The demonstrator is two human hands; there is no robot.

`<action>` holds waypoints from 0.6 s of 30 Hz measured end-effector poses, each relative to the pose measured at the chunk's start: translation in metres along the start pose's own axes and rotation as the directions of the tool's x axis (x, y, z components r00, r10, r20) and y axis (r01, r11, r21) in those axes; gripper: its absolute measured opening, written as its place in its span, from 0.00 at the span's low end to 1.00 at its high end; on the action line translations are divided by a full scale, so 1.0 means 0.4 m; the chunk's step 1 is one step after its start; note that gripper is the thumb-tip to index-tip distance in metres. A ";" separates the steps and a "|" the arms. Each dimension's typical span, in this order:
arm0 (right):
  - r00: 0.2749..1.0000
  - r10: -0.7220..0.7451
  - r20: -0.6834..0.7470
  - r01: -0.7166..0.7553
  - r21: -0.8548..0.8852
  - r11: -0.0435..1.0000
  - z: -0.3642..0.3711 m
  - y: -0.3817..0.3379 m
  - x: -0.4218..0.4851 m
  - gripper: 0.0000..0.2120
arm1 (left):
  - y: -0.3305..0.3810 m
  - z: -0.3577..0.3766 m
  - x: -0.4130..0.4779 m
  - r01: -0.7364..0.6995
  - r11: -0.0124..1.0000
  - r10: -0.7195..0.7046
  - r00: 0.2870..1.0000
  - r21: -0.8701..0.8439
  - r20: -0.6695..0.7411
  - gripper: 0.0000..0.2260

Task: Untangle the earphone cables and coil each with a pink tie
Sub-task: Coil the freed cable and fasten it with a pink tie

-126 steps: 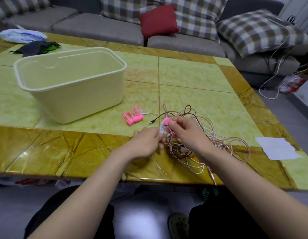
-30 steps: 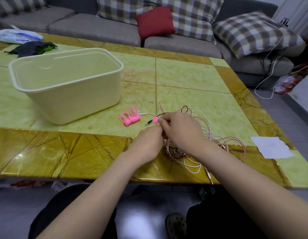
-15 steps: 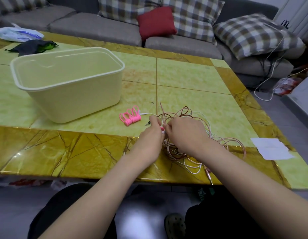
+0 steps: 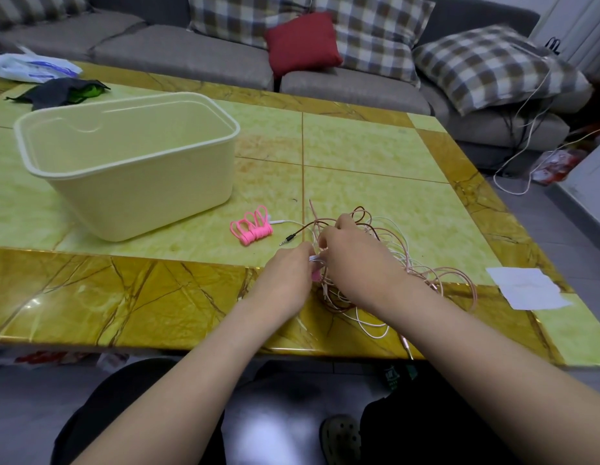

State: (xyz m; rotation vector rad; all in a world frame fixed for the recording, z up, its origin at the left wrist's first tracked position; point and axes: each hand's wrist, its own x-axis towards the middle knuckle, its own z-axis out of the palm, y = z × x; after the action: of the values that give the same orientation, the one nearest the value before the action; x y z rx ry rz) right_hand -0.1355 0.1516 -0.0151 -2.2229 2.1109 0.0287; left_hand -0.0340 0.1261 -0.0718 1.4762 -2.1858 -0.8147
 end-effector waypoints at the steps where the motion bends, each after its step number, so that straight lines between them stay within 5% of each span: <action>1: 1.000 -0.001 -0.009 0.000 -0.015 1.000 -0.006 -0.003 -0.003 0.12 | 0.001 0.001 0.001 0.010 1.000 -0.010 1.000 0.004 -0.012 0.04; 6: 0.992 0.011 -0.125 -0.011 0.005 1.000 -0.018 -0.018 -0.011 0.08 | 0.007 0.002 0.006 0.073 0.996 -0.074 0.997 -0.041 -0.031 0.09; 13: 0.965 0.066 -0.252 0.035 0.376 0.926 0.047 -0.005 -0.045 0.08 | 0.010 -0.013 0.016 0.119 0.978 -0.121 0.993 -0.173 -0.002 0.08; 18: 0.951 0.201 -0.236 0.000 0.648 0.762 0.078 0.042 -0.054 0.03 | 0.000 -0.006 0.033 0.186 0.831 -0.129 0.981 -0.524 0.144 0.11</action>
State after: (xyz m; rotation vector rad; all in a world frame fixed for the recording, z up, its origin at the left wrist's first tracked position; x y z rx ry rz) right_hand -0.1521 0.1744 -0.0453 -1.7594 1.9374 -0.9346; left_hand -0.0377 0.1133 -0.0700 1.3475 -1.6998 -1.4493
